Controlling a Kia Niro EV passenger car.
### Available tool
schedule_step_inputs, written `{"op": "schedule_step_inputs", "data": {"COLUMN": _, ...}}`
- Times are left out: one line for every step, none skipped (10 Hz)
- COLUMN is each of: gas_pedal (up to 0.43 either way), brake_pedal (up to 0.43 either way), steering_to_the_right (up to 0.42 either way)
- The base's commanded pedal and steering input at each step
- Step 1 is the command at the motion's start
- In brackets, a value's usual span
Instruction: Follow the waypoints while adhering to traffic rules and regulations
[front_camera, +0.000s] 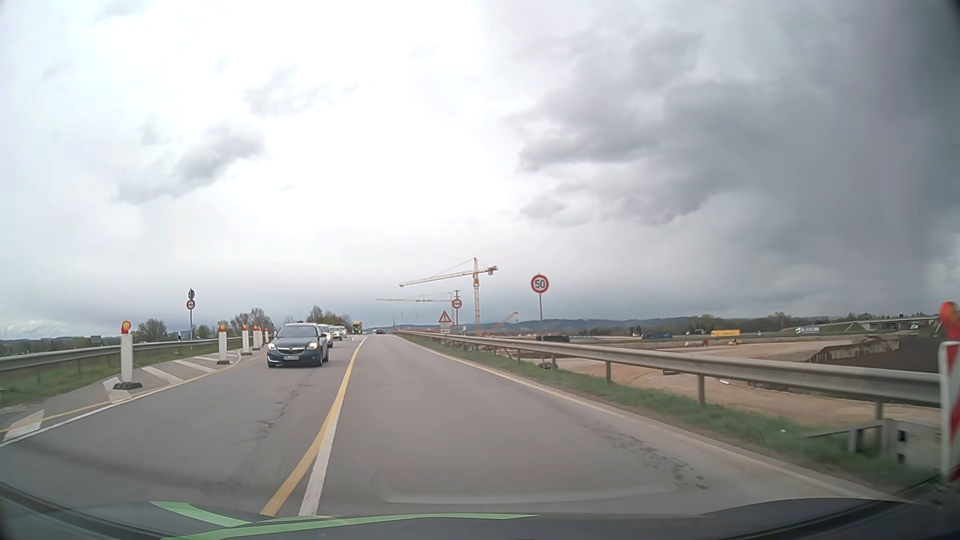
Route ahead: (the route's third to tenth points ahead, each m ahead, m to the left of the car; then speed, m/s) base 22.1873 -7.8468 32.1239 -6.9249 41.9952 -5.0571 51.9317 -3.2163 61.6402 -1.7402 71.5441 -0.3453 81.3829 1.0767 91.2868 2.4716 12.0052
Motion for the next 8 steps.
{"op": "schedule_step_inputs", "data": {"gas_pedal": 0.138, "brake_pedal": 0.0, "steering_to_the_right": -0.056}}
{"op": "schedule_step_inputs", "data": {"gas_pedal": 0.138, "brake_pedal": 0.0, "steering_to_the_right": -0.056}}
{"op": "schedule_step_inputs", "data": {"gas_pedal": 0.138, "brake_pedal": 0.0, "steering_to_the_right": -0.056}}
{"op": "schedule_step_inputs", "data": {"gas_pedal": 0.138, "brake_pedal": 0.0, "steering_to_the_right": -0.056}}
{"op": "schedule_step_inputs", "data": {"gas_pedal": 0.15, "brake_pedal": 0.0, "steering_to_the_right": -0.055}}
{"op": "schedule_step_inputs", "data": {"gas_pedal": 0.15, "brake_pedal": 0.0, "steering_to_the_right": -0.054}}
{"op": "schedule_step_inputs", "data": {"gas_pedal": 0.157, "brake_pedal": 0.0, "steering_to_the_right": -0.052}}
{"op": "schedule_step_inputs", "data": {"gas_pedal": 0.157, "brake_pedal": 0.0, "steering_to_the_right": -0.048}}
